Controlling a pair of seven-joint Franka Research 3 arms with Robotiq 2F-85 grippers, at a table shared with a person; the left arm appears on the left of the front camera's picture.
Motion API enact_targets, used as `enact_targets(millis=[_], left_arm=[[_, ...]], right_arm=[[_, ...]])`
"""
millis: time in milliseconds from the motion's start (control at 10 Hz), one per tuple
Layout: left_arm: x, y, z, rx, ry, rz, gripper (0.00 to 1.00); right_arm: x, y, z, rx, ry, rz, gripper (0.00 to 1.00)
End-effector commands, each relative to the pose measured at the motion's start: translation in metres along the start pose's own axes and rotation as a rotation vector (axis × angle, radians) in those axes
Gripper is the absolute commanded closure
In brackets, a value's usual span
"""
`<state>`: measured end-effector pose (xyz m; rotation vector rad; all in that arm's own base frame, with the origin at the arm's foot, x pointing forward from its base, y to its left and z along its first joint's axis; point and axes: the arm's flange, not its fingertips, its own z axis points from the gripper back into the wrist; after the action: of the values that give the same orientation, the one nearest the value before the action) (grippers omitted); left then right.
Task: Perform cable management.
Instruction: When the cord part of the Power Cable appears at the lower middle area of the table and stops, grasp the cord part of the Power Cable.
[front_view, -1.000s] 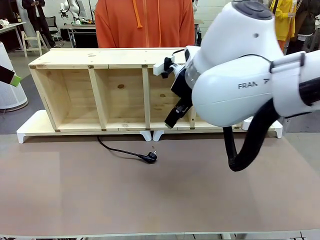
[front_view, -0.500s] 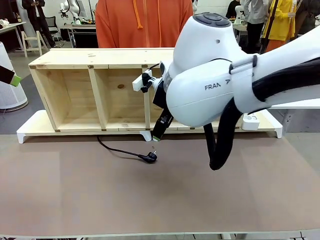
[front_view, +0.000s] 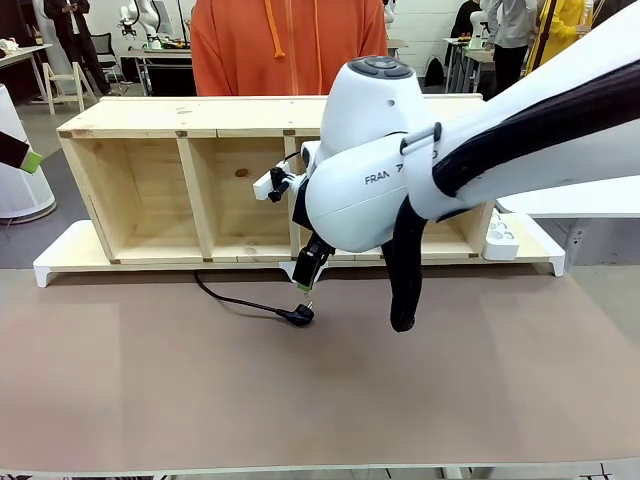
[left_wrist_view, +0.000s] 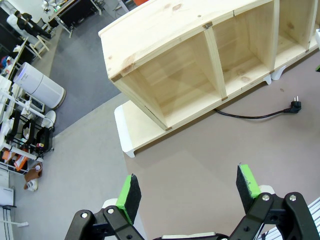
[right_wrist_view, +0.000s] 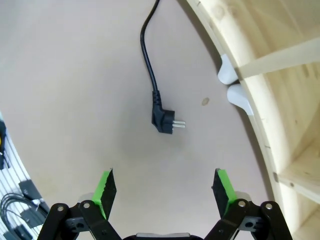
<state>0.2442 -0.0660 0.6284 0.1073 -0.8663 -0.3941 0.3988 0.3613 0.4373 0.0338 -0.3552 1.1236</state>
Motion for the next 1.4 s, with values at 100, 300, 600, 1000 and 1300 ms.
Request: enact_targets(millis=[100,300,600,1000,1300], left_arm=[[0.000,0.000,0.001,0.004,-0.005,0.001,0.00],[0.000,0.000,0.001,0.004,-0.005,0.001,0.00],[0.000,0.000,0.001,0.004,-0.005,0.001,0.00],[0.000,0.000,0.001,0.004,-0.005,0.001,0.00],[0.000,0.000,0.001,0.004,-0.005,0.001,0.00]], right_arm=[[0.015,0.002,-0.006,0.016,0.022,0.023,0.00],[0.019,0.005,-0.010,0.025,0.016,0.029,0.00],[0.016,0.008,-0.008,0.024,0.009,0.024,0.00],[0.016,0.008,-0.008,0.024,0.009,0.024,0.00],[0.022,-0.006,-0.027,0.061,-0.004,0.047,0.00]])
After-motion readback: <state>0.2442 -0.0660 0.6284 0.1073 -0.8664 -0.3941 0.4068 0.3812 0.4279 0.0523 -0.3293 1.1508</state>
